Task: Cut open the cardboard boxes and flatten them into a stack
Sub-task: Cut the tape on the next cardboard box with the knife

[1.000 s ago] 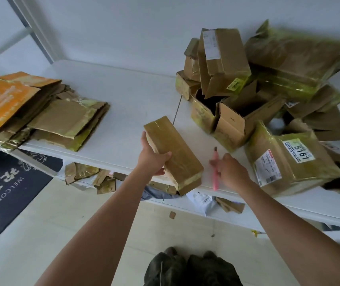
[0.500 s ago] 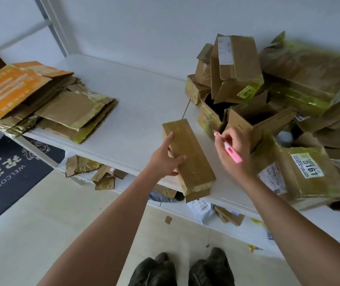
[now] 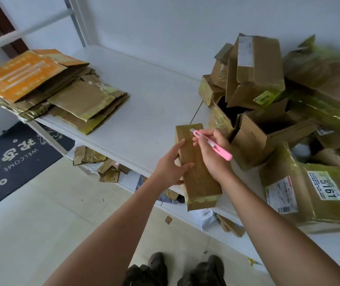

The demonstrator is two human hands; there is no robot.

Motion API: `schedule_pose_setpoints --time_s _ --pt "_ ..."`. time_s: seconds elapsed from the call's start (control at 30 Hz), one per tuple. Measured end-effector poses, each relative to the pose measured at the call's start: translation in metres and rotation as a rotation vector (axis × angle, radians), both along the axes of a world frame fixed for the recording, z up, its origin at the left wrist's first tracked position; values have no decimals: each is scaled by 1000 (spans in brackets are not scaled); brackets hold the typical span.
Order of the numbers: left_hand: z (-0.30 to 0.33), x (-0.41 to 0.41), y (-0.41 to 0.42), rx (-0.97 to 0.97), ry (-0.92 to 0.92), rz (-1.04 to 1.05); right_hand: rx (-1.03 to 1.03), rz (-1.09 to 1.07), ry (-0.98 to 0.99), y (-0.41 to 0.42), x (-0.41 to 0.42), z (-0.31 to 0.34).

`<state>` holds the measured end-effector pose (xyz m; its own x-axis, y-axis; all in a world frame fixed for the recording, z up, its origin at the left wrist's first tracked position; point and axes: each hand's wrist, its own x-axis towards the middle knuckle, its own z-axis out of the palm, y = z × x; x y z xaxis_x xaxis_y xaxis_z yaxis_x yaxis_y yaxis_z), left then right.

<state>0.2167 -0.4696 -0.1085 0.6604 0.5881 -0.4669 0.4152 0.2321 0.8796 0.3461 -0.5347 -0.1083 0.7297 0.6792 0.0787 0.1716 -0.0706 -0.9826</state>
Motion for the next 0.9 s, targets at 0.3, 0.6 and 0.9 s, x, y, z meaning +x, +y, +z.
schedule_pose_setpoints --time_s 0.3,0.6,0.9 --pt "-23 -19 -4 -125 35 102 6 12 -246 27 -4 -10" --pt "-19 22 -27 -26 95 -32 -152 46 -270 -5 36 -21" --pt "-23 31 -15 -19 107 -85 -134 -36 -140 -3 50 -27"
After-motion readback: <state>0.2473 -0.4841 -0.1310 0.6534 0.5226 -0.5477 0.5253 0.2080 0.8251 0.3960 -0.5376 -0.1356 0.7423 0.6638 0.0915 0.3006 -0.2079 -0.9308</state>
